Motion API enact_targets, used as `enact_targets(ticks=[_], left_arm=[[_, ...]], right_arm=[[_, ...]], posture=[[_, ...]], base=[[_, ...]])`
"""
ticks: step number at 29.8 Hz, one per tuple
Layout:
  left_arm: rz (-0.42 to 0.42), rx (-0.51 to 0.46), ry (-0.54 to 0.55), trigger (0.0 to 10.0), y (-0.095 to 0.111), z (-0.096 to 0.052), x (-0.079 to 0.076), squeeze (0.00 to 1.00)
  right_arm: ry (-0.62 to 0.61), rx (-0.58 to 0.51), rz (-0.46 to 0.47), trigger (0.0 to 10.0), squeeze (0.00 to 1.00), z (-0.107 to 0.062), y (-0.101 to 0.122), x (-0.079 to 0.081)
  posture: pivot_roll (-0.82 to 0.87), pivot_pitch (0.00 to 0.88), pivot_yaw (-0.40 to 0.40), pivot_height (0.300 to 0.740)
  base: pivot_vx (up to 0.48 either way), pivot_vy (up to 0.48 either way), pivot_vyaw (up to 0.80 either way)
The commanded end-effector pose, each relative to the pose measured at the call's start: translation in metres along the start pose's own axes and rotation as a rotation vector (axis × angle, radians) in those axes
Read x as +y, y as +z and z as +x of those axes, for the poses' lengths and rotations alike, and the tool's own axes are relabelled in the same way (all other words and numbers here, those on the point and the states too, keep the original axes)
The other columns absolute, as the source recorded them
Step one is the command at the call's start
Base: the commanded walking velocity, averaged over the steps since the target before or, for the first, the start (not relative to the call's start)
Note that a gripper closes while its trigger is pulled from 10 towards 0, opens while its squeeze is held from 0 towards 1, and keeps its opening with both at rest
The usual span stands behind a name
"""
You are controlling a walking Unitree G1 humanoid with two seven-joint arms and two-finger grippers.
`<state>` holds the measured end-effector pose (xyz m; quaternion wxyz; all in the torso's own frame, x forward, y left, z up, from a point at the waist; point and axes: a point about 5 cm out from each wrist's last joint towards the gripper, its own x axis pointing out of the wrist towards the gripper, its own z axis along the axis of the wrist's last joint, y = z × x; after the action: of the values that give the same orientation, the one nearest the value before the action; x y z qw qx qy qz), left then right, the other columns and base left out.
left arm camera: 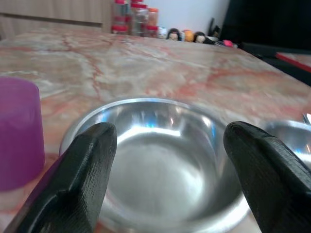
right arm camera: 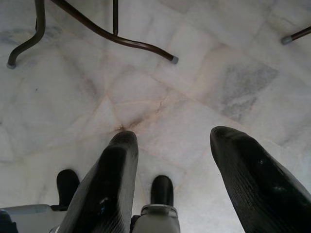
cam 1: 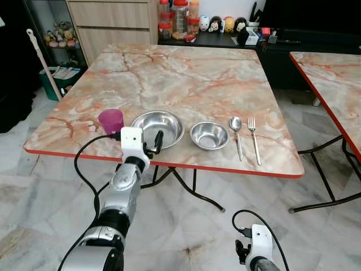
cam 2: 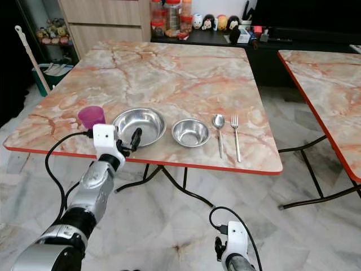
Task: Setting the table
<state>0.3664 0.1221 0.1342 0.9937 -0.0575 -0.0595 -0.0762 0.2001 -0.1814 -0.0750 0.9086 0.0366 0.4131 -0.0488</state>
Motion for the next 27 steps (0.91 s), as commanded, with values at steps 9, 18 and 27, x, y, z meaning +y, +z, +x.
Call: enact_targets(ticks=[9,18,27], left_arm=[[-0.122,0.03,0.071,10.0,0.019,0.012,-0.003,0.0],[-0.095,0.039,0.085,10.0,0.03,0.001,0.002,0.0],[-0.06,0.118,0.103,10.0,0.015,-0.022,0.013,0.0]], right_arm=[[-0.02,0.013,0.043,10.0,0.0,-0.001,-0.003,-0.007],[-0.029,0.009,0.05,10.0,0.0,-0.001,-0.001,-0.01],[-0.021,0.011,0.037,10.0,0.0,-0.001,-0.001,-0.008]], posture=[[0.07,0.107,-0.003,0.74],[0.08,0.11,-0.007,0.74],[0.09,0.093,-0.008,0.74]], base=[[0.0,0.0,0.0],[0.0,0.0,0.0],[0.0,0.0,0.0]])
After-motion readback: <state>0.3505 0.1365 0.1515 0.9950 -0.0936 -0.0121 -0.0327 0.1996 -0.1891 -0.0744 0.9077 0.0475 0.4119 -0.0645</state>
